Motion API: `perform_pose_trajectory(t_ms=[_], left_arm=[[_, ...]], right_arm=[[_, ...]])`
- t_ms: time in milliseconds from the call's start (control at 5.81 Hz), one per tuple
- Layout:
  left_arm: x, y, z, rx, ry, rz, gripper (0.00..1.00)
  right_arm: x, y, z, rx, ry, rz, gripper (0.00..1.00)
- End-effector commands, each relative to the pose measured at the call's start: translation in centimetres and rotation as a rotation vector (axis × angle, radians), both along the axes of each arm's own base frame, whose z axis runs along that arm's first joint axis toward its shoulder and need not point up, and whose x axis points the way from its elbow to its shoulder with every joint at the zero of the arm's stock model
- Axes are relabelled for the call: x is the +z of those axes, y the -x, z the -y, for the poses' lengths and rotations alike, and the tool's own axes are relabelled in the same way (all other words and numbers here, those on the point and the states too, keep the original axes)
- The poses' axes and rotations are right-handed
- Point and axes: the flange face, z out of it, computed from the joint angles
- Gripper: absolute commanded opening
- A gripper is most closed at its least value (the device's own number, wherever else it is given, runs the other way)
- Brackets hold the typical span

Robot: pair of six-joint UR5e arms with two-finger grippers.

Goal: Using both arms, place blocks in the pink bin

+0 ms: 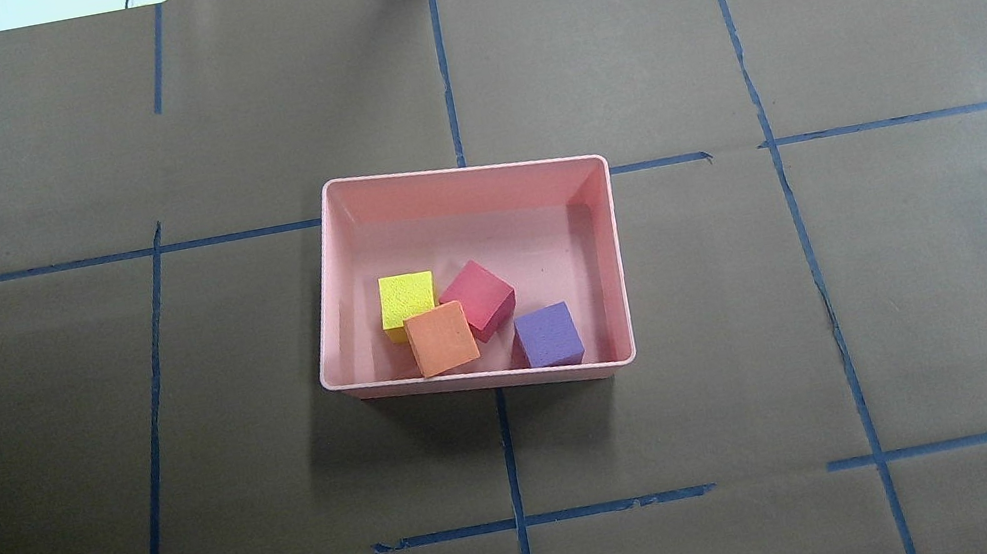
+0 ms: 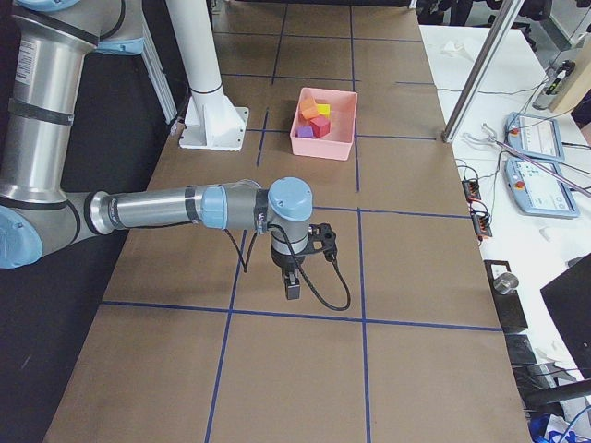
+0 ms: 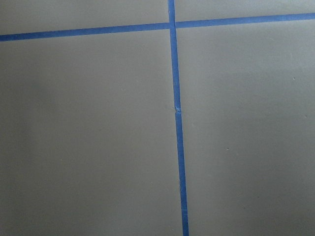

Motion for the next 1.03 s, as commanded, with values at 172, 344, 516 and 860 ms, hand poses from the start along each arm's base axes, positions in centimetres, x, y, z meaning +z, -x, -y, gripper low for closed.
perform_pose_trajectory(t_ms=[172, 344, 516, 860], left_arm=[[-0.09, 0.0, 0.05, 0.004, -0.009, 0.0, 1.0], [-0.01, -0.06, 0.06, 0.006, -0.007, 0.0, 1.0], [-0.05, -0.04, 0.13, 0.005, -0.007, 0.003, 1.0], [-0.46, -0.08, 0.09, 0.008, -0.014, 0.006, 1.0]], right_arm=[[2.29, 0.28, 0.2, 0.004, 0.054, 0.009, 1.0], [2.83, 0.51, 0.05, 0.011, 0.079, 0.039, 1.0], [2.82, 0.64, -0.01, 0.046, 0.113, 0.055, 1.0], [2.82, 0.64, -0.01, 0.06, 0.126, 0.054, 1.0]])
